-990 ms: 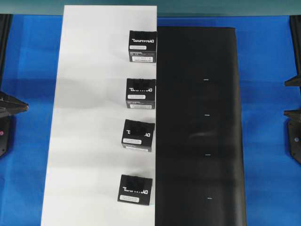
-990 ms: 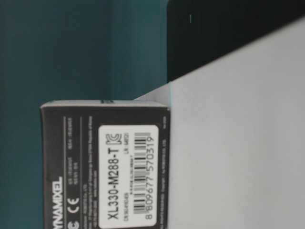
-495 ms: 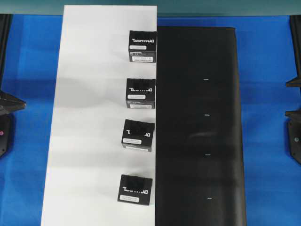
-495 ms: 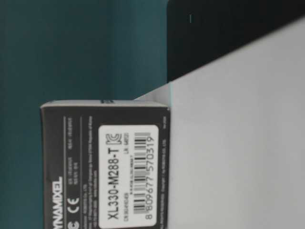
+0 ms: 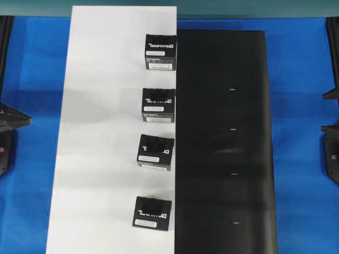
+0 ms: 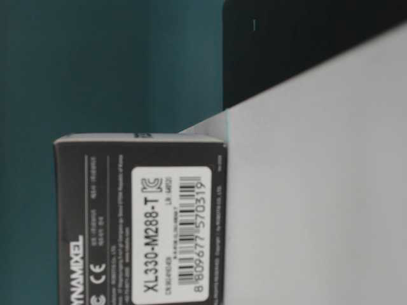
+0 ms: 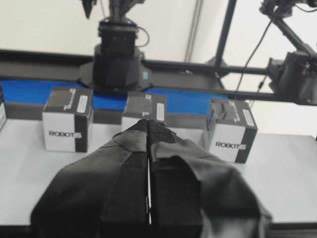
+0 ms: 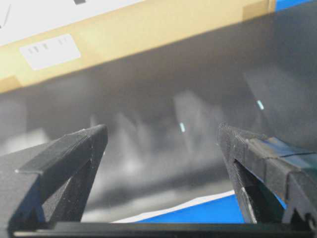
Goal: Place the box from the black base onto the white base.
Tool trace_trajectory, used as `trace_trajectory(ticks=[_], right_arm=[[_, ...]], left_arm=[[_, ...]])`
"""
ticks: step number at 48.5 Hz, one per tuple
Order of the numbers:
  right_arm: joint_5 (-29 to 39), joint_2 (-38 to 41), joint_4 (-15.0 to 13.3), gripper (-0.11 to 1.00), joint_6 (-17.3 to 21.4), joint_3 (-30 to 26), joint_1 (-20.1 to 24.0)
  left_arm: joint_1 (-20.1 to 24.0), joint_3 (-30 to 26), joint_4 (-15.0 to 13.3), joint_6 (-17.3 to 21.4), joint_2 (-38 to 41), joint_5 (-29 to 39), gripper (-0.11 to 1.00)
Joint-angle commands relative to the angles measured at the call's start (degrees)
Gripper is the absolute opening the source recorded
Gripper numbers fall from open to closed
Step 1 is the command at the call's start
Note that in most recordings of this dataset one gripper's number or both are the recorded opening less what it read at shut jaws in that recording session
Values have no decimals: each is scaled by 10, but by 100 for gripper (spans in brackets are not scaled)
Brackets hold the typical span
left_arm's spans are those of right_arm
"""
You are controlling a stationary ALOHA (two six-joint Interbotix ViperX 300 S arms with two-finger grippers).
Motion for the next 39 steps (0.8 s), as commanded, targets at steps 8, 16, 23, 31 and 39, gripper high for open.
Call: trace_trajectory(ticks=[8, 16, 23, 31, 39], right_arm=[[-21, -8, 1, 99, -1, 5, -1], [-33, -8, 1, 99, -1, 7, -1], [-43, -8, 1, 99, 1, 7, -1], [-52, -8, 1, 99, 0, 9, -1], [-57, -8, 2, 99, 1, 10, -1]], left_arm=[[1, -6, 2, 0, 4, -3, -5], [1, -5, 1, 0, 4, -4, -5], [0, -7, 2, 0, 4, -3, -5], [1, -7, 2, 0, 3, -4, -5], [1, -6, 2, -5, 4, -5, -5]])
